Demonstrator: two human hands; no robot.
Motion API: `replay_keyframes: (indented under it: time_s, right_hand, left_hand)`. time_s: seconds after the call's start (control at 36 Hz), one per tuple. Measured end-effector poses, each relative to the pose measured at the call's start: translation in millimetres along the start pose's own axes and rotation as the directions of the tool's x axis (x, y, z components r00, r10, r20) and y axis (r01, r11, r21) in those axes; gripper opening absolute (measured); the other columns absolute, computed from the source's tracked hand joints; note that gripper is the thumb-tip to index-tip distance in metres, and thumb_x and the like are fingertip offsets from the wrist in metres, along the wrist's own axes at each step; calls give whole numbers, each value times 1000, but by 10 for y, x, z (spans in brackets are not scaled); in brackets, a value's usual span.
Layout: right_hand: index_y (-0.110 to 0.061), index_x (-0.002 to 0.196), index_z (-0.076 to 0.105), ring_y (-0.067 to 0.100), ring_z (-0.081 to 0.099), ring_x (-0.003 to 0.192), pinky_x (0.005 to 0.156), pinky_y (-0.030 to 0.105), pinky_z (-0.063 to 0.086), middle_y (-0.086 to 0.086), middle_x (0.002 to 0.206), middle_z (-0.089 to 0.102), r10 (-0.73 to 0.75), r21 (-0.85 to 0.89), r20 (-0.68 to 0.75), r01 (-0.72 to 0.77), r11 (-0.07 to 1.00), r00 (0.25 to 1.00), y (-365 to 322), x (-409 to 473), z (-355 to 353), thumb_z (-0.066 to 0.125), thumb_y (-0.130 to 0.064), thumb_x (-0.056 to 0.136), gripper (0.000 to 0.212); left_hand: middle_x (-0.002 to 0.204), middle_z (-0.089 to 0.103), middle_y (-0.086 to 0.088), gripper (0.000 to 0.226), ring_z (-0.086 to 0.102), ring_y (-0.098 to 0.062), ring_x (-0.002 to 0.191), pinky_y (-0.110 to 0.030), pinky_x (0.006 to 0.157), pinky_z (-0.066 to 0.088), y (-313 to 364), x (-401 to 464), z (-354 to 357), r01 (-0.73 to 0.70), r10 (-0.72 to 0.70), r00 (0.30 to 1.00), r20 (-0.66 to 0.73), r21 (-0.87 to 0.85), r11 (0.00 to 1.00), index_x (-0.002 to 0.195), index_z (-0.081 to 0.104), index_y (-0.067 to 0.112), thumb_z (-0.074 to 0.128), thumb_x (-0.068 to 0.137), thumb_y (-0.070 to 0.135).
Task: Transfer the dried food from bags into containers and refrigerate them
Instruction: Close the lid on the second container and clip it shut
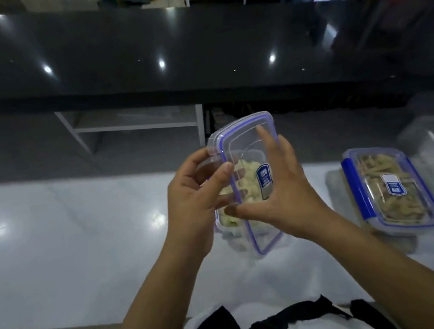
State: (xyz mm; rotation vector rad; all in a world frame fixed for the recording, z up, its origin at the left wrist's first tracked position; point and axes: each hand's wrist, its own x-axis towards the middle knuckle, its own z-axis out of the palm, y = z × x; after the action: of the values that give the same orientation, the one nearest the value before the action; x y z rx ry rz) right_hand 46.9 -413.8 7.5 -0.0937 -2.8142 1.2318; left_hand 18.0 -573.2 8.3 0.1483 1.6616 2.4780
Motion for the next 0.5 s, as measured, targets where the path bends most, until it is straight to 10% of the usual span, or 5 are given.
replay_keyframes:
  time_s: [0.17, 0.33, 0.5]
  right_hand:
    - [-61, 147, -6, 27, 26, 142, 105, 49, 42, -13, 160, 8, 110, 5, -61, -110, 994, 992, 339, 22, -75, 73, -75, 44, 131]
    - [-67, 143, -10, 30, 20, 148, 109, 56, 39, -12, 164, 1, 309, -51, -28, -310, 949, 951, 812, -57, -191, 68, -92, 36, 135]
    - [-59, 148, -2, 29, 24, 145, 111, 55, 38, -6, 163, 9, 387, -67, 4, -385, 920, 922, 1035, -129, -204, 70, -84, 41, 132]
  left_hand:
    - [112, 75, -4, 21, 73, -25, 103, -29, 73, 60, -265, 276, -77, 101, -115, 971, 211, 78, 992, 112, 72, 28, 69, 92, 24]
    - [150, 45, 4, 58, 48, -21, 133, -26, 86, 49, -695, 630, -558, 382, -340, 923, -179, 509, 771, 145, 44, 38, 69, 93, 37]
    - [116, 70, -8, 58, 75, -20, 85, -29, 58, 59, -860, 811, -664, 602, -611, 786, -91, 336, 724, 145, 42, 32, 64, 95, 15]
